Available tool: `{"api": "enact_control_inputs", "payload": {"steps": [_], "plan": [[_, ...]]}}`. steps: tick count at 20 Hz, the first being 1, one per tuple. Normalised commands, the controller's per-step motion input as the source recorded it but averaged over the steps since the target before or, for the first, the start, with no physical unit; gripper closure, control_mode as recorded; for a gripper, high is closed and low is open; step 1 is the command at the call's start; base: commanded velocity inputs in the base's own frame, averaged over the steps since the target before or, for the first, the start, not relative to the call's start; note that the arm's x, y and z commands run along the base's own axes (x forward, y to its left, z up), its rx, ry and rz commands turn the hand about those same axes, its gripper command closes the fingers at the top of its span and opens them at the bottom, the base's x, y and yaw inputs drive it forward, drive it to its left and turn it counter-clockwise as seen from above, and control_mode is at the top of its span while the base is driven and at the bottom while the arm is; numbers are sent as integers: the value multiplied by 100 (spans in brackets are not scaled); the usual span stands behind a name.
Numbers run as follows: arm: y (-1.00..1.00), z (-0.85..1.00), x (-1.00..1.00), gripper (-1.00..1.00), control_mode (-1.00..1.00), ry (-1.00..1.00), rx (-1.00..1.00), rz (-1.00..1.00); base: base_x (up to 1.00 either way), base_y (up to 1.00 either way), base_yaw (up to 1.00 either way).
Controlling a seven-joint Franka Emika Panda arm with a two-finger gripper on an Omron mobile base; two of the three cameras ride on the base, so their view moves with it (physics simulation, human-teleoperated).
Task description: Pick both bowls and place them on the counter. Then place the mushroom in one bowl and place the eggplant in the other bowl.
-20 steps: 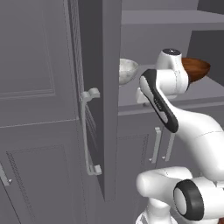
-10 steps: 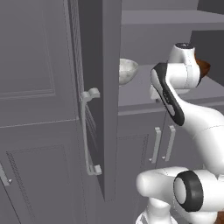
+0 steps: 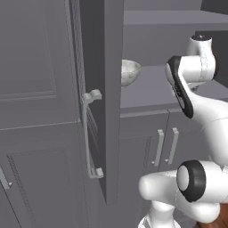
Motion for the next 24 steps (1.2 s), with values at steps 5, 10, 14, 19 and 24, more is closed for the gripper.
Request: {"api": "enact_control_inputs", "payload": {"steps": [5, 10, 14, 19, 24], "plan": [[-46, 6, 20, -100, -100, -4, -1, 17, 0, 0, 0], [-26, 44, 10, -100, -100, -11, -2, 14, 0, 0, 0], [-20, 28, 16, -100, -100, -3, -3, 10, 0, 0, 0], [-13, 16, 37, -100, -100, -9, -10, 10, 0, 0, 0], [-12, 9, 26, -100, -100, -14, -17, 9, 0, 0, 0]]}}
